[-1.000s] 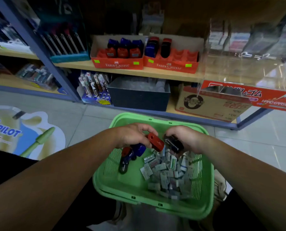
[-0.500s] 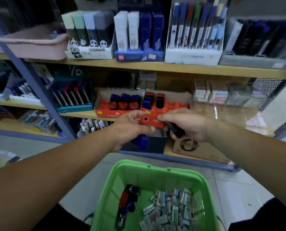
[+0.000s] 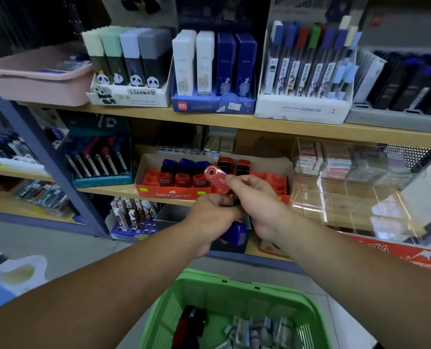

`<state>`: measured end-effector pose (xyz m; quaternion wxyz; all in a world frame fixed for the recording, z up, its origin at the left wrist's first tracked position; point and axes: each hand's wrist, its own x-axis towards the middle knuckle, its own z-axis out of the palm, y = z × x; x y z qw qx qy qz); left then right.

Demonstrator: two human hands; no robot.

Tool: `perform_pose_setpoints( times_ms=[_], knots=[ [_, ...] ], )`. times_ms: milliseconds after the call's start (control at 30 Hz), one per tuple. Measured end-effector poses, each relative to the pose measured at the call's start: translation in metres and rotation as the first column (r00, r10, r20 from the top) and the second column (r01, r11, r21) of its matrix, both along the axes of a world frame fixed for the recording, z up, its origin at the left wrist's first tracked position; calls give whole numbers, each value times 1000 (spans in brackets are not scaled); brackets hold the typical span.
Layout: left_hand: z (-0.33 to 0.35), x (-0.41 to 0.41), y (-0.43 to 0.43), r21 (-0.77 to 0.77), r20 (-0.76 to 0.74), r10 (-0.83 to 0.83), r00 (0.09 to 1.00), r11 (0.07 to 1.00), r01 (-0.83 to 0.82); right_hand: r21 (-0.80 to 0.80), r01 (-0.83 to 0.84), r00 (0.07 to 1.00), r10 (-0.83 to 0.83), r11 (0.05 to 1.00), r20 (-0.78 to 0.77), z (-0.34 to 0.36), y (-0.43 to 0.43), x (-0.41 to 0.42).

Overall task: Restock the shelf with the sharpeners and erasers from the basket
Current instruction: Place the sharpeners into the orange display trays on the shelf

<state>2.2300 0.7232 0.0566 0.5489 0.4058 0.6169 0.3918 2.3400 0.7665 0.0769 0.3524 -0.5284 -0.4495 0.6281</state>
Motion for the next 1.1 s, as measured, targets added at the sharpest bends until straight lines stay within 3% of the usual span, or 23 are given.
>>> perform_pose_setpoints(
  times_ms=[100, 267, 367, 633, 833, 1000, 1067, 1100],
  knots=[
    [2, -7, 5, 27, -49, -52, 997, 998, 54, 27, 76, 997, -76, 997, 11, 0, 11, 3],
    [7, -31, 13, 39, -197, -56, 979, 997, 65, 270, 190, 958, -238, 944, 159, -4, 44, 37],
    [5, -43, 19, 56, -184, -19, 983, 998, 29, 383, 160, 905, -291, 910, 312, -11, 68, 48],
    [0, -54, 33, 180, -109, 110, 988, 980, -89, 394, 88, 828, -287, 915, 482, -22, 119, 54],
    [-11, -60, 42, 181, -103, 150, 983, 975, -130, 446, -134, 694, -238, 885, 680, -36, 126, 55],
    [-14, -64, 47, 194, -150, 157, 976, 973, -127, 357, -340, 498, -155, 870, 853, -32, 120, 49],
    [-15, -68, 47, 196, -159, 158, 975, 973, -126, 396, -420, 368, -246, 816, 897, -25, 113, 46],
    [-15, -70, 47, 191, -167, 155, 974, 974, -122, 459, -447, 371, -308, 768, 876, -21, 110, 43]
  ],
)
